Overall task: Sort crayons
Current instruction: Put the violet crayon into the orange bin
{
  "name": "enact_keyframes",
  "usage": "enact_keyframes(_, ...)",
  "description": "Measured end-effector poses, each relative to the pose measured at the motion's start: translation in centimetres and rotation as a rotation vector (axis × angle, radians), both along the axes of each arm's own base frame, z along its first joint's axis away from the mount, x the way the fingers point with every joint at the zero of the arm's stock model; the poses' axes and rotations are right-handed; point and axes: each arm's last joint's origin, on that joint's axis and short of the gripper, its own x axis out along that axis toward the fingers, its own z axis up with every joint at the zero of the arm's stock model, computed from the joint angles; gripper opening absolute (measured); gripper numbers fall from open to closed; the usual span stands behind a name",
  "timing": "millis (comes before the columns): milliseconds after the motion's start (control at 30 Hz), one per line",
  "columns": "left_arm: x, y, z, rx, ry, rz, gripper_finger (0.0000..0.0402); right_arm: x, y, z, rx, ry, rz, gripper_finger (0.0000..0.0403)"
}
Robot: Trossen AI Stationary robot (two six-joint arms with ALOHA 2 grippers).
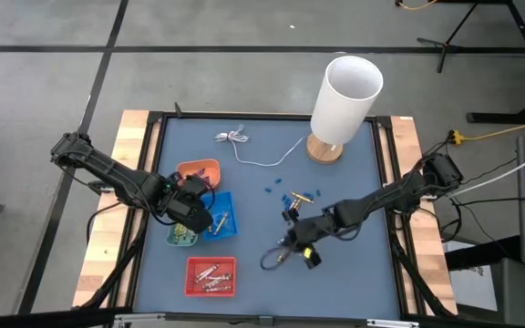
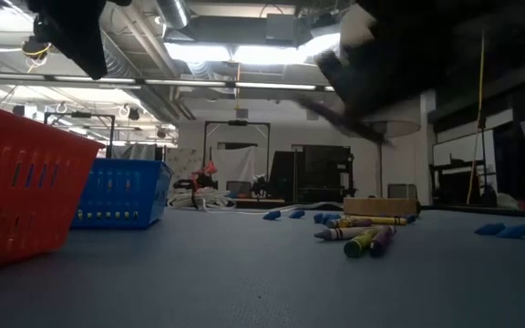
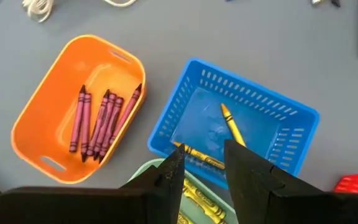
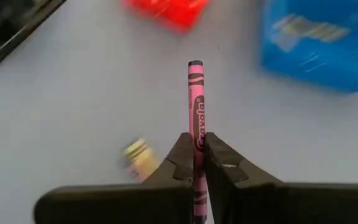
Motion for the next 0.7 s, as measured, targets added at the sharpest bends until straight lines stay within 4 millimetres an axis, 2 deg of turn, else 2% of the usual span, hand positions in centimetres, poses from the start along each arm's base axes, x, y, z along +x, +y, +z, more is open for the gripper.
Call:
enact_keyframes(133, 0.3, -0.1, 0.1, -0.002, -0.026, -0.029, 0.0096, 2.5, -2.1, 2.6, -0.081, -0.149, -0.094, 0.0016)
enact_keyframes(300, 0.8, -0.3, 0.3, -0.007, -0.064, -0.063, 0.0096, 5.8, -6.3, 4.7, -0.093, -0.348, -0.167, 0.0017)
enact_keyframes(533, 0.8, -0.4, 0.3, -0.007, -0.065, -0.081, 0.0096, 10.0, -12.6, 4.3, 0.004, -0.503, -0.194, 0.0018)
enact_keyframes(700, 0.9, -0.4, 0.3, -0.012, -0.071, -0.082, 0.0096, 13.5, -15.6, 2.5, 0.026, -0.544, -0.201, 0.0018)
